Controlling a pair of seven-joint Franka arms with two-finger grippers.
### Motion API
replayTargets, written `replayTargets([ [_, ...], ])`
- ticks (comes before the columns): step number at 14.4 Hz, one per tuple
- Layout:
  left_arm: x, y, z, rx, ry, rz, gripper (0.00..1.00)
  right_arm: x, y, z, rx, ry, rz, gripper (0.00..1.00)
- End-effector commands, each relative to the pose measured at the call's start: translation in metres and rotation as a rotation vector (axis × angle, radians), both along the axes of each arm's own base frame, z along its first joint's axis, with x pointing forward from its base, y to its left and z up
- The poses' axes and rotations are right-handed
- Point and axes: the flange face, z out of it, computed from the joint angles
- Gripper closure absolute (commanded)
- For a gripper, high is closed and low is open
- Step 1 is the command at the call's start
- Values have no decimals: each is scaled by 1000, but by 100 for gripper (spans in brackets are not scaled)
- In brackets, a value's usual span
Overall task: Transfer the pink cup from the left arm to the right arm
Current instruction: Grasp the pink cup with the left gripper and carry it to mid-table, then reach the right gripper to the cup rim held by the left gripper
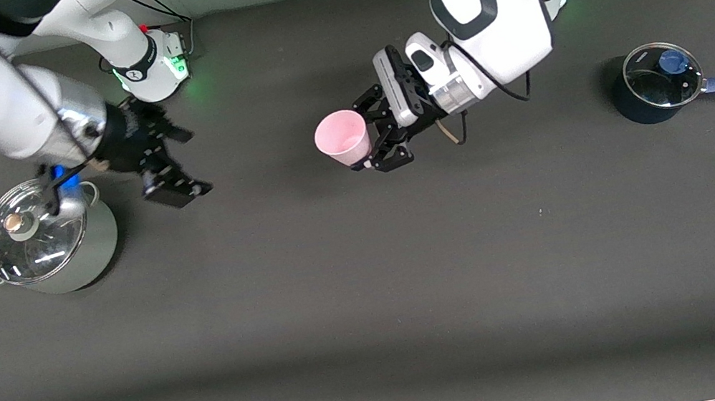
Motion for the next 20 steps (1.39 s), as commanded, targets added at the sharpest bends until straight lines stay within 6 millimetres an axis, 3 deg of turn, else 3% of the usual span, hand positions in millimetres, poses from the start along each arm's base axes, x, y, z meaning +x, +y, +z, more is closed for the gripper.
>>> replayTargets([
  [1,-6,0,5,-14,20,38,60,-12,35,7,16,22,-27,5],
  [4,-5,-2,5,-21,25,41,60,-36,80,0,21,48,20,5],
  [9,-3,-3,11,-33,36,53,60,-50,139,-32,10,28,73,5],
  [11,-3,-3,10,-32,36,54,59,-47,151,-48,7,26,77,5],
  [17,-1,-2,12,-26,23,77,58,-40,158,-66,-10,19,72,11],
  [18,0,-2,11,-25,24,78,58,-40,158,-66,-12,17,73,22],
  [20,0,-2,11,-25,24,78,58,-48,168,-67,-19,9,93,34],
])
